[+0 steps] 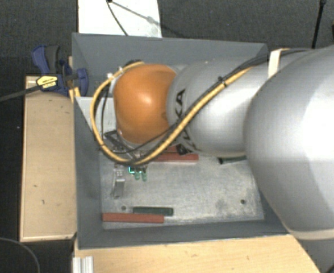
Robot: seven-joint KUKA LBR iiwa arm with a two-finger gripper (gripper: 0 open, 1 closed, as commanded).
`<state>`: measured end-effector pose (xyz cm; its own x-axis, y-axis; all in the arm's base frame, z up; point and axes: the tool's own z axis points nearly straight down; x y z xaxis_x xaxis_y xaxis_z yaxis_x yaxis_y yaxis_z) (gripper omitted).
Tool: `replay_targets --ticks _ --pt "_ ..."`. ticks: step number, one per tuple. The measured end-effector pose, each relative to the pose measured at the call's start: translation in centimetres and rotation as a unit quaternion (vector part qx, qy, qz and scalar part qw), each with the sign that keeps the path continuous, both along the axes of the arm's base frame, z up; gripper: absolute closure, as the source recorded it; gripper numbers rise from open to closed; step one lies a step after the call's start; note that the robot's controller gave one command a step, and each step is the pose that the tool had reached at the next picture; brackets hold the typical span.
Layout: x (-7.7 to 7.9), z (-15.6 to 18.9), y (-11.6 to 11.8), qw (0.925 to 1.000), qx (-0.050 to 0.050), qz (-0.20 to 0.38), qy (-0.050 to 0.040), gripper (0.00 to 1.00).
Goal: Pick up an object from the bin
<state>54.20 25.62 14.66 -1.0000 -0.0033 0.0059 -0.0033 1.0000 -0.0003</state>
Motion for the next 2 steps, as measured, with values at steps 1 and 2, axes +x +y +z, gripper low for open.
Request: replay_targets --ticks 1,2 --pt "3.1 4.1 -7.2 0.9797 0.000 0.201 -0.0064 0.00" --pt "5.0 1.5 -15.5 0.9584 0.000 0.285 -0.0028 0.00"
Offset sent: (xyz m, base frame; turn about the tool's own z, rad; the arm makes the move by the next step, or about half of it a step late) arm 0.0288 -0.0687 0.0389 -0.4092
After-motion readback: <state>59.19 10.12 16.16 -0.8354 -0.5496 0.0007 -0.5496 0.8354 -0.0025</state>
